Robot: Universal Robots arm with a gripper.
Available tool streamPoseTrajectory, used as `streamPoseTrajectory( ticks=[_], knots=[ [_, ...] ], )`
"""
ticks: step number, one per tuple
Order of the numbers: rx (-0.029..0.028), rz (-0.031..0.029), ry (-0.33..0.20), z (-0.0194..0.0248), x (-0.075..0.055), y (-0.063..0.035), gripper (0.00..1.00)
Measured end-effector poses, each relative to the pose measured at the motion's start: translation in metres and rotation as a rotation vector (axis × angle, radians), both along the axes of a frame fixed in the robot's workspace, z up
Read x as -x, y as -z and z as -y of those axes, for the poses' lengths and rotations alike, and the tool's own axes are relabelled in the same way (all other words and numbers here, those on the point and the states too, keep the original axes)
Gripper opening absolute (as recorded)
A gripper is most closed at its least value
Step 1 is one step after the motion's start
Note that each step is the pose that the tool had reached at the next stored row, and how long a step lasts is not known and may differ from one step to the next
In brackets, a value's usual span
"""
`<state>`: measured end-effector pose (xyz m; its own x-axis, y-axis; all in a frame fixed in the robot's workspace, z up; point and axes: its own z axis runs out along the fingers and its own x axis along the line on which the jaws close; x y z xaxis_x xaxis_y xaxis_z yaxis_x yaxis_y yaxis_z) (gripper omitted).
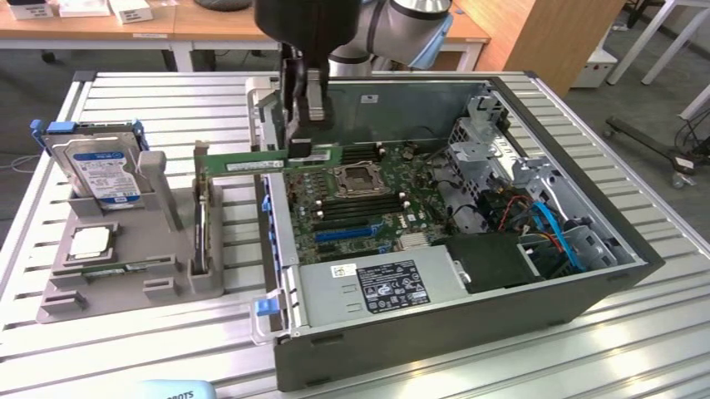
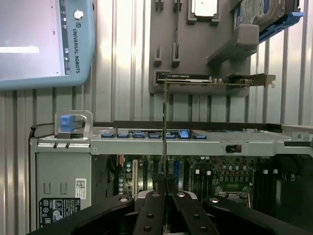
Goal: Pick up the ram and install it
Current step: 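Pick up the ram and move it above insertion slot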
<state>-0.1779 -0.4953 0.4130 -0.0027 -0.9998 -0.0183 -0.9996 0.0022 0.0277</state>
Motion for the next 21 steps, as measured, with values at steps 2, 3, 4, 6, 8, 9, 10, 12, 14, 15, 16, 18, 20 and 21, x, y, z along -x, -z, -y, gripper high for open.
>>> streamPoseTrajectory(
  ticks=[2,3,4,6,8,9,10,12,14,15,16,18,20,21],
  knots=[
    [0.0001,0.0000,0.000,0.0001,-0.005,0.0000,0.11],
    [0.0000,0.0000,0.000,0.0002,-0.007,0.0000,0.11],
    [0.0000,0.0000,0.000,0.0002,-0.010,0.0000,0.11],
    [0.0000,0.0000,0.000,0.0004,-0.015,0.0000,0.11],
    [0.0001,0.0000,0.000,0.0006,-0.021,0.0000,0.11],
    [0.0000,0.0000,0.000,0.0008,-0.024,0.0000,0.11],
    [0.0000,0.0001,0.000,0.0009,-0.027,0.0000,0.11],
    [0.0000,0.0000,0.000,0.0011,-0.032,0.0000,0.11],
    [0.0000,0.0000,0.000,0.0014,-0.038,0.0000,0.11],
    [0.0000,0.0000,0.000,0.0015,-0.041,0.0000,0.11],
    [0.0000,0.0000,0.000,0.0017,-0.044,0.0000,0.11],
    [0.0001,-0.0001,0.000,0.0019,-0.049,0.0000,0.11],
    [0.0000,0.0000,0.000,0.0022,-0.055,0.0000,0.11],
    [0.0000,0.0000,0.000,0.0023,-0.058,0.0000,0.11]
  ],
)
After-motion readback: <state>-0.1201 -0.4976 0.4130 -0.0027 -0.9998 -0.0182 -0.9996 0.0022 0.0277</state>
